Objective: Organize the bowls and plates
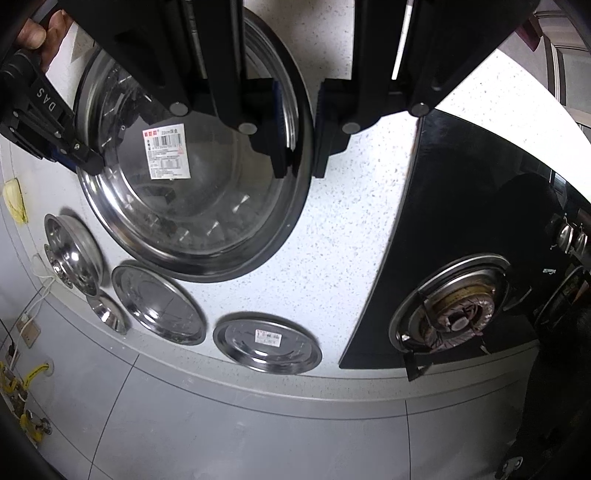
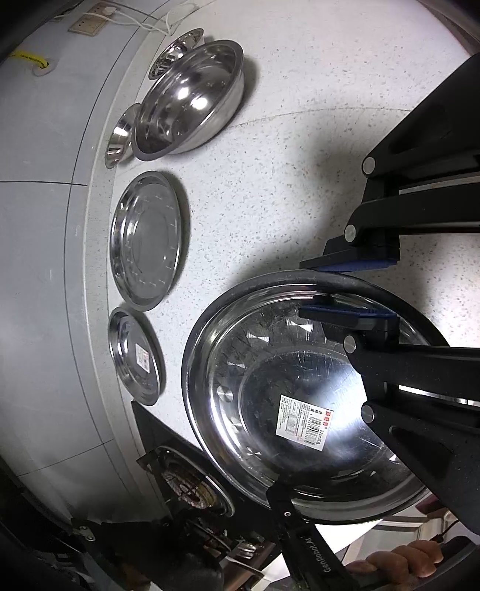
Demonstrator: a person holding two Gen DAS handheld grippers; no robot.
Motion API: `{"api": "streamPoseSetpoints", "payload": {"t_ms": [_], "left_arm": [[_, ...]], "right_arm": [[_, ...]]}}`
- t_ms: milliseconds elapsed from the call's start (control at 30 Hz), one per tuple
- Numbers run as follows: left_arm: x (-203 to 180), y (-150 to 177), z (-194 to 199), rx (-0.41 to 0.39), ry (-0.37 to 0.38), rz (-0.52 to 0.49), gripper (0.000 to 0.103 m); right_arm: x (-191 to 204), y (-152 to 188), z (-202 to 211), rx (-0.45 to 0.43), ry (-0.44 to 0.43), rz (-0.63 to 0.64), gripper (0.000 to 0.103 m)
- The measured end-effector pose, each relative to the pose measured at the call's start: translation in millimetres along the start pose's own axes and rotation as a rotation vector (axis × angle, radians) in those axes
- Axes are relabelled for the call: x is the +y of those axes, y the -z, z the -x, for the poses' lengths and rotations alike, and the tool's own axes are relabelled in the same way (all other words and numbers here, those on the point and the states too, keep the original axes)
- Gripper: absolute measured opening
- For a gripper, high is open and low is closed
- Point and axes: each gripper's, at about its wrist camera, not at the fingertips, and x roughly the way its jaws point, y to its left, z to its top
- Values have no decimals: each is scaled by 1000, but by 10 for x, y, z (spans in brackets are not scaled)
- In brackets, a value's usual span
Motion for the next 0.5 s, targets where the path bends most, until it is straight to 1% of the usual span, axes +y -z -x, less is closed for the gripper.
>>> {"api": "streamPoseSetpoints", "payload": {"t_ms": [100, 200, 500], "left_arm": [[6, -81, 16, 0, 15, -7, 12], [11, -205, -13, 1, 44, -24, 12], [135, -612, -169, 29, 133, -93, 12]], "right_arm": [[16, -41, 49, -3, 8, -1, 15], [28, -87, 73, -8, 26, -14, 15], [176, -363, 53, -21, 111, -68, 15]]}}
